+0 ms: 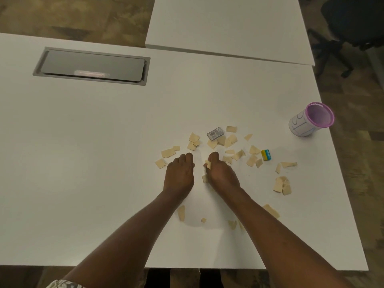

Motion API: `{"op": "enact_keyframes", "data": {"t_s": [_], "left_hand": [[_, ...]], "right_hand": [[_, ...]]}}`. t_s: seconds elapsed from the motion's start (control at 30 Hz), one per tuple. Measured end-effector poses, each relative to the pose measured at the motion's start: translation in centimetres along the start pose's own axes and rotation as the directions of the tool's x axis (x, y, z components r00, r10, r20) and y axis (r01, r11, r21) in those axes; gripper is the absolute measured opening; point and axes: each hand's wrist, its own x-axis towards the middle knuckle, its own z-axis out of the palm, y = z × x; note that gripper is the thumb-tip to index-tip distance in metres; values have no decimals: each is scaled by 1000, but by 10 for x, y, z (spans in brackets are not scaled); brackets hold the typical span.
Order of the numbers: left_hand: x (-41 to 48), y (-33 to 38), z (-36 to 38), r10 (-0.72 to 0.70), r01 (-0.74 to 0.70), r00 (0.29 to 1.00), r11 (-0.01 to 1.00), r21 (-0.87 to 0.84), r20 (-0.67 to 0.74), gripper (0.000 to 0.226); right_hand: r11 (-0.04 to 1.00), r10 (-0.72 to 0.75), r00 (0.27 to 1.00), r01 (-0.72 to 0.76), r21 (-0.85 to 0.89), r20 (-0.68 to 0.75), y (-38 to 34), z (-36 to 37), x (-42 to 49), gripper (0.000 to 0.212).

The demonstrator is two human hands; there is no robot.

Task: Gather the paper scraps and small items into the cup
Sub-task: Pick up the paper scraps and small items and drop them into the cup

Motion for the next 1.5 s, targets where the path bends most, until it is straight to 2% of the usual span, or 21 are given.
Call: {"op": "enact_keyframes", "data": {"t_s": [0.1, 0.17, 0.23, 0.3, 0.33, 0.37, 0.43, 0.5, 0.53, 0.6, 0.67, 0.73, 0.77, 0.83, 0.9, 1.0, 1.1, 1.27, 1.5], "left_hand": [[0, 1, -2, 8, -10, 999, 999, 33, 46, 8], [0, 2, -1, 9, -15, 996, 997, 72, 89, 13], [2, 1, -1, 11, -22, 992, 996, 90, 126, 17], [4, -1, -3, 24, -36, 987, 997, 75, 159, 11], [6, -2, -4, 23, -29, 986, 999, 32, 162, 4], [9, -1, -7, -8, 14, 987, 999, -37, 158, 7], [13, 4, -15, -99, 145, 976, 959, -243, 194, 13], [18, 13, -24, -201, 294, 949, 844, -448, 245, 13], [20, 18, -29, -243, 360, 929, 767, -531, 279, 14], [26, 31, -38, -302, 503, 864, 548, -669, 402, 14], [34, 46, -45, -306, 605, 793, 286, -743, 527, 6], [42, 61, -49, -277, 645, 747, 83, -760, 604, 12], [46, 68, -51, -262, 654, 733, 13, -757, 628, 19], [55, 81, -53, -238, 662, 717, -65, -747, 656, 30], [62, 96, -55, -222, 673, 700, -110, -731, 679, 32], [76, 122, -57, -206, 700, 665, -164, -696, 718, 23], [93, 150, -58, -196, 730, 648, -117, -673, 736, 17], [129, 208, -53, -163, 747, 646, -70, -662, 746, 28], [176, 290, -49, -141, 708, 678, -137, -693, 721, 34]], "right_hand": [[999, 7, 999, -6, -41, 34, 0, 2, 3, 15], [1000, 4, 999, -4, 14, 53, 2, -2, 7, 18], [981, 25, 999, -30, 191, 31, 4, -11, 6, 22], [894, 127, 992, -122, 431, 16, 5, -18, 5, 25], [812, 210, 977, -200, 549, 45, 3, -22, 4, 28], [685, 301, 947, -297, 666, 112, 1, -26, 4, 31], [294, 394, 867, -434, 852, 306, -4, -35, 5, 31], [-74, 342, 845, -412, 908, 412, -5, -43, 6, 26], [-180, 310, 850, -387, 904, 425, -5, -46, 6, 23], [-268, 280, 863, -350, 897, 421, -3, -51, 6, 24], [-321, 283, 866, -319, 892, 412, 1, -57, 6, 23], [-357, 284, 874, -285, 890, 394, 9, -66, 5, 21], [-359, 283, 881, -269, 894, 379, 14, -71, 5, 21], [-352, 293, 890, -240, 905, 350, 24, -82, 4, 18], [-339, 309, 890, -227, 913, 336, 34, -94, 4, 12], [-290, 315, 892, -234, 928, 323, 52, -112, 4, 22], [-227, 384, 870, -236, 945, 310, 69, -129, 8, 28], [-261, 527, 795, -187, 947, 302, 110, -175, 18, 37], [-410, 574, 777, 0, 912, 258, 171, -229, 45, 33]]}}
